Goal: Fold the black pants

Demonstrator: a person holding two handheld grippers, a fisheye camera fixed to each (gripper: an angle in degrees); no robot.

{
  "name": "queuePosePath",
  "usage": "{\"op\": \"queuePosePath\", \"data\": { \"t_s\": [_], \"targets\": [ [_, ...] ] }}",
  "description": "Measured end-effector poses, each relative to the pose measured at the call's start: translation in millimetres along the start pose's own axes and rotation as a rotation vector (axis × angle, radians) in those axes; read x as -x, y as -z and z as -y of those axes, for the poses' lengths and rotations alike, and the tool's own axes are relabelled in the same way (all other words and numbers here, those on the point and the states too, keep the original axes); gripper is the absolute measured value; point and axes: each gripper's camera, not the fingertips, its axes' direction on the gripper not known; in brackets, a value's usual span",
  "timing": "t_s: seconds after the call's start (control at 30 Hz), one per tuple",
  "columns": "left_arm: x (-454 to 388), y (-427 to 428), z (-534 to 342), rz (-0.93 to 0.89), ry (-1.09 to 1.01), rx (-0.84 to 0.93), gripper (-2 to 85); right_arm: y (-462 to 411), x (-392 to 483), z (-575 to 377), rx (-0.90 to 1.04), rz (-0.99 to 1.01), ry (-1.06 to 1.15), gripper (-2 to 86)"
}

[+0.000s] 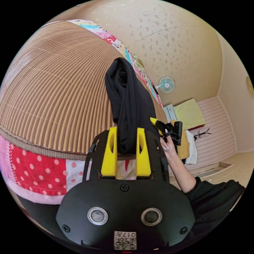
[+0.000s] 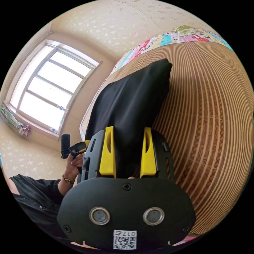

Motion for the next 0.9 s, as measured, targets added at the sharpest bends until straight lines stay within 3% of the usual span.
{"op": "queuePosePath", "data": {
  "t_s": [0.27, 0.53, 0.73, 0.9],
  "targets": [
    [68.8, 212.9, -51.1, 0.188, 0.125, -0.280, 11.7, -154.1, 93.7, 41.5, 0.139, 0.061, 0.133, 14.3],
    [132.9, 404.5, -199.1, 0.429, 0.349, -0.382, 11.5, -374.0, 266.2, 102.0, 0.342, 0.059, 0.303, 14.0],
    [166.6, 443.7, -269.4, 0.405, 0.548, -0.400, 11.5, -499.1, 379.1, 117.8, 0.459, 0.167, 0.392, 13.7],
    [154.2, 436.5, -256.2, 0.420, 0.474, -0.345, 11.5, -512.6, 384.1, 134.0, 0.557, 0.310, 0.287, 11.2]
  ]
}}
